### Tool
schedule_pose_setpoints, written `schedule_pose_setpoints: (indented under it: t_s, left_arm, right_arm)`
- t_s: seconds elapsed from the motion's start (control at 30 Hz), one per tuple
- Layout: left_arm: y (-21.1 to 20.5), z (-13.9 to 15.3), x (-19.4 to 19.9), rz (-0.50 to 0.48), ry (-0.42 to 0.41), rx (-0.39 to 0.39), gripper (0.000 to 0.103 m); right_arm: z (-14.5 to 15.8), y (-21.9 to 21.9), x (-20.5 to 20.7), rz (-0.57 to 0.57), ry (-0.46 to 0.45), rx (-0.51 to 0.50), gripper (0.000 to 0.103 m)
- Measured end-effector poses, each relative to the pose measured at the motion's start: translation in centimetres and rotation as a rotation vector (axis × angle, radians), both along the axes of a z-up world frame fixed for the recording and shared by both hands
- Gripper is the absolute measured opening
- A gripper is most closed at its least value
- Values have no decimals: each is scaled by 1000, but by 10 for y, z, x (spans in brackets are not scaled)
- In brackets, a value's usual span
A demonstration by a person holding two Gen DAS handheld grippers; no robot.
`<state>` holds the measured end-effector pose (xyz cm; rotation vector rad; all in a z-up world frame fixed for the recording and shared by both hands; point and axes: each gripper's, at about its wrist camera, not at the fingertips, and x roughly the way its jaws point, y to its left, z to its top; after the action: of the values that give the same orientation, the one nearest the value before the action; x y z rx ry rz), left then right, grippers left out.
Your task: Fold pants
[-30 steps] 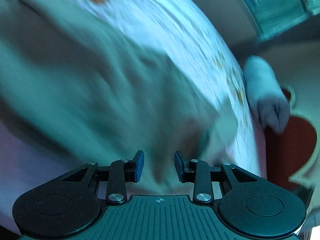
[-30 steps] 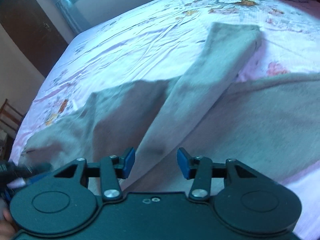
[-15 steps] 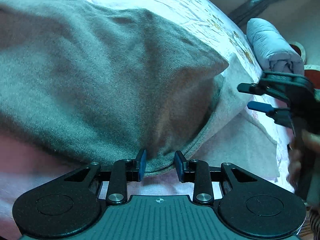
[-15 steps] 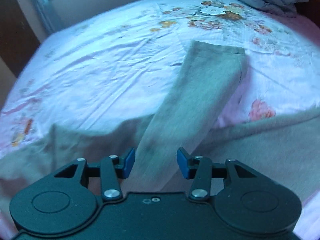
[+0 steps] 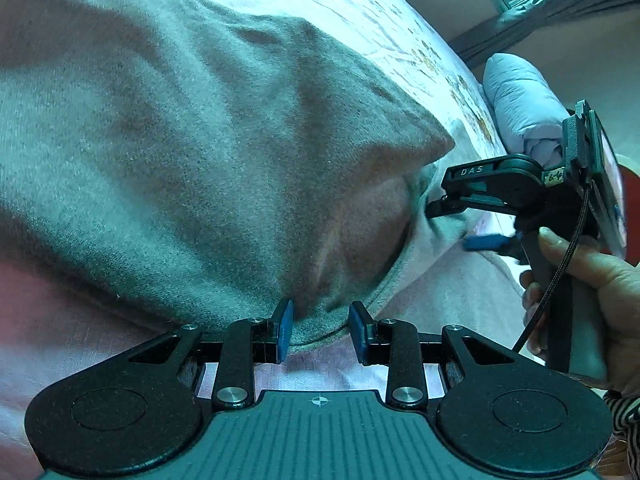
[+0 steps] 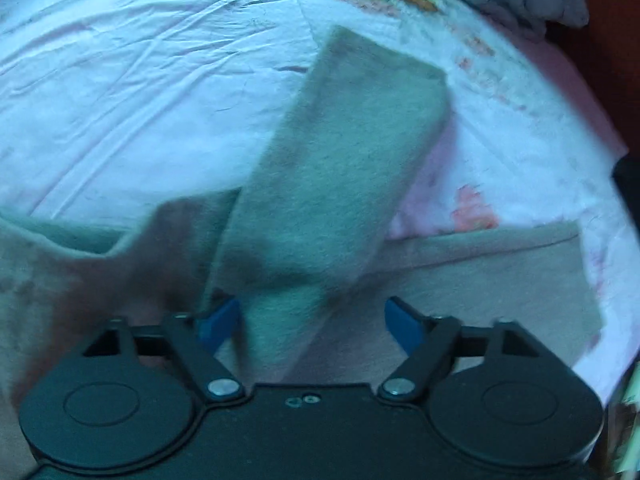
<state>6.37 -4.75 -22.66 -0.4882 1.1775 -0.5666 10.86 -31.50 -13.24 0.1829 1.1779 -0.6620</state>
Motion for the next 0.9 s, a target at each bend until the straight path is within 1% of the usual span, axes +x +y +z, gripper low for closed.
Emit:
schedule_pose_setpoints:
  t_s: [0.03, 0.1, 0.17, 0.23, 0.3, 0.37, 0.4, 0.43, 0.47, 0.5, 0.53, 0.57, 0.6, 0.63, 0.67, 0.7, 0.73, 0.8, 0.9]
  left_arm:
    - [1, 0, 0, 0, 3, -5, 33]
    - [4, 0, 0, 2, 10, -15, 33]
    - [5, -1, 0, 5, 14, -20, 33]
    - [4, -1, 0, 11, 15, -21, 33]
    - [4, -2, 0, 13, 15, -23, 33]
    - [5, -2, 2, 16, 21, -29, 33]
    - [6, -3, 2, 17, 23, -31, 33]
    - [6, -3, 2, 18, 25, -33, 33]
    - [6, -3, 2, 18, 26, -33, 33]
    - [6, -3, 2, 19, 28, -34, 33]
    - [6, -3, 2, 20, 29, -35, 33]
    - [6, -3, 2, 18, 27, -34, 33]
    - [6, -3, 2, 18, 27, -34, 33]
    - [7, -4, 2, 18, 28, -36, 33]
    - [7, -4, 2, 19, 30, -38, 33]
    - [7, -4, 3, 18, 31, -39, 33]
    - [7, -4, 3, 17, 31, -40, 33]
    - [8, -4, 3, 18, 33, -43, 33]
    - [7, -3, 3, 21, 37, -40, 33]
  right_arm:
    - [-1, 0, 0, -2, -11, 28, 41]
    - [1, 0, 0, -28, -33, 58, 40]
    - [9, 1, 0, -32, -85, 93, 44]
    - [16, 0, 0, -43, -119, 119, 57]
    - [14, 2, 5, -37, -99, 143, 66]
    - [9, 6, 8, -45, -84, 142, 66]
    - [9, 8, 8, -54, -100, 143, 66]
    - [9, 10, 10, -50, -114, 127, 61]
    - [8, 11, 11, -48, -107, 103, 55]
    - [6, 11, 13, -54, -86, 87, 41]
    - [3, 9, 13, -56, -77, 87, 36]
    - [2, 7, 10, -57, -84, 95, 33]
    - [1, 4, 7, -66, -97, 108, 23]
    - [3, 0, 1, -80, -124, 127, 15]
    - [5, -4, -5, -94, -148, 147, 11]
    - [8, -9, -14, -113, -180, 172, 5]
    - [11, -13, -23, -132, -214, 200, 1]
    - [18, -21, -48, -165, -283, 260, 1]
    - [29, -31, -88, -175, -386, 323, 1]
